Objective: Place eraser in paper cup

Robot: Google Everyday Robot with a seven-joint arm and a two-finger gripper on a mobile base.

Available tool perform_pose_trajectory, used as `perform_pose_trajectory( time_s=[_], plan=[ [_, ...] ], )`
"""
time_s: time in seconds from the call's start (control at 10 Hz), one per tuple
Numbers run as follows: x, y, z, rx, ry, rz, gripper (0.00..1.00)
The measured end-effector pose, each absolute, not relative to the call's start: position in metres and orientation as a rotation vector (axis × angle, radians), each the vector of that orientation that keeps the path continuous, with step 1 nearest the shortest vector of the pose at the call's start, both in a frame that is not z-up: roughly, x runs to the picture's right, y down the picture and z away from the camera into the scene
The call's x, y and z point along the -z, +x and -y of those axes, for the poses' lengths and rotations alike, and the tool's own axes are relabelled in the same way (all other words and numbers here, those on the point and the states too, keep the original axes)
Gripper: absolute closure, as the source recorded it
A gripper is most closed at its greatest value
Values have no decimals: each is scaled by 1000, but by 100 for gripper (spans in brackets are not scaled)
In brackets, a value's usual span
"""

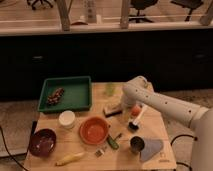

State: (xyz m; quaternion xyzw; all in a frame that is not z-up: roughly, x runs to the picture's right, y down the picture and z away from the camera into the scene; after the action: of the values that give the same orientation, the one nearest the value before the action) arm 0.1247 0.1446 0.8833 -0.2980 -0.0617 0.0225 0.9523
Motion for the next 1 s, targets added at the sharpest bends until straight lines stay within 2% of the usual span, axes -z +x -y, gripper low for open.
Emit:
perform_pose_trajectory(
  time_s=[1.0],
  plan=[
    [-885, 121, -142, 16, -597, 146, 20]
  ],
)
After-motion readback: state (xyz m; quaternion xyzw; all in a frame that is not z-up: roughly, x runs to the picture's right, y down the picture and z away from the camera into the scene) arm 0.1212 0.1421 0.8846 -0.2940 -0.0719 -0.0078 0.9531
